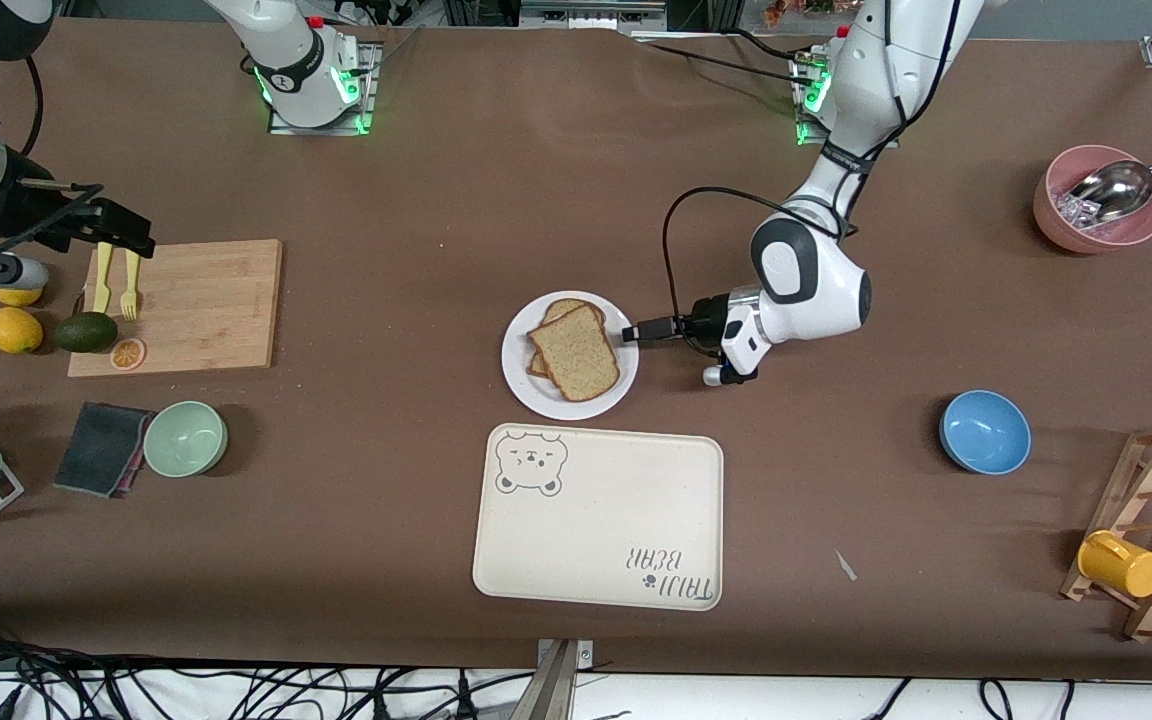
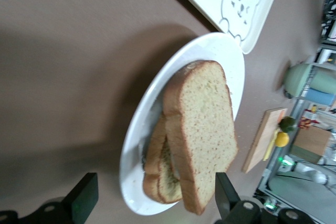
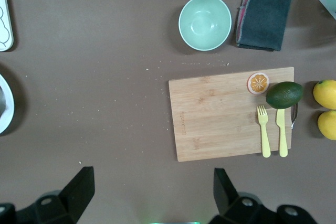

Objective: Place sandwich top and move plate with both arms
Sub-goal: 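Close the left gripper on the plate rim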

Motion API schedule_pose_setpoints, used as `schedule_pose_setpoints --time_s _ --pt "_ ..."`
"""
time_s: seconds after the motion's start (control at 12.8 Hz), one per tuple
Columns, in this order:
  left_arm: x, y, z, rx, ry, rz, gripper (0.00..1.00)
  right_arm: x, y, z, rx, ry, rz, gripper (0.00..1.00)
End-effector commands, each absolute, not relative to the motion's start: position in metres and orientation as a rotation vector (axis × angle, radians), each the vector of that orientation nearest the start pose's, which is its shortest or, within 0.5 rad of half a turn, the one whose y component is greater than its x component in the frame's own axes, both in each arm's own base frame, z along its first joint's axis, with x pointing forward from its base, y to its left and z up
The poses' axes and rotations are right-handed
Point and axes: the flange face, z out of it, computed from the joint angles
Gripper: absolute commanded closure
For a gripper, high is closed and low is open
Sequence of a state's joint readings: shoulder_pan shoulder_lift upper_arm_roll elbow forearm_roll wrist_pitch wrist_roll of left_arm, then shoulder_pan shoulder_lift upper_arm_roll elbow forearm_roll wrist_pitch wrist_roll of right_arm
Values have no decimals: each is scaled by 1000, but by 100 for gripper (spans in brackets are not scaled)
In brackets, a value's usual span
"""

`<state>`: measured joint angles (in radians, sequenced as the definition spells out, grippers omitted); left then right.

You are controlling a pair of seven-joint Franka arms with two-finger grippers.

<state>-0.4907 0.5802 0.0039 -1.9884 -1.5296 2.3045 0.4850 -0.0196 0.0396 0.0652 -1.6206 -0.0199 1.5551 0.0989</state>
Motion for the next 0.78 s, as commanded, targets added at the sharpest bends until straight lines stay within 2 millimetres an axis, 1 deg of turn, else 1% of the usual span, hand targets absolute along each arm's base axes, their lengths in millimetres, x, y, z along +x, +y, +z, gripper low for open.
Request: schedule_pose_setpoints --time_s 0.0,0.24,0.31,0.39,0.71 --pt "509 -301 147 2163 275 -183 9 561 20 580 -3147 74 154 0" --pt "507 -301 140 2174 269 -186 9 561 21 580 -3147 72 154 0" --pt "504 -304 137 2178 261 -191 10 561 21 580 -3147 72 154 0" --pt "502 -307 137 2184 254 -187 19 561 21 580 -3147 72 154 0" --pt "501 -311 132 2186 254 -194 46 561 21 580 -3147 70 154 0"
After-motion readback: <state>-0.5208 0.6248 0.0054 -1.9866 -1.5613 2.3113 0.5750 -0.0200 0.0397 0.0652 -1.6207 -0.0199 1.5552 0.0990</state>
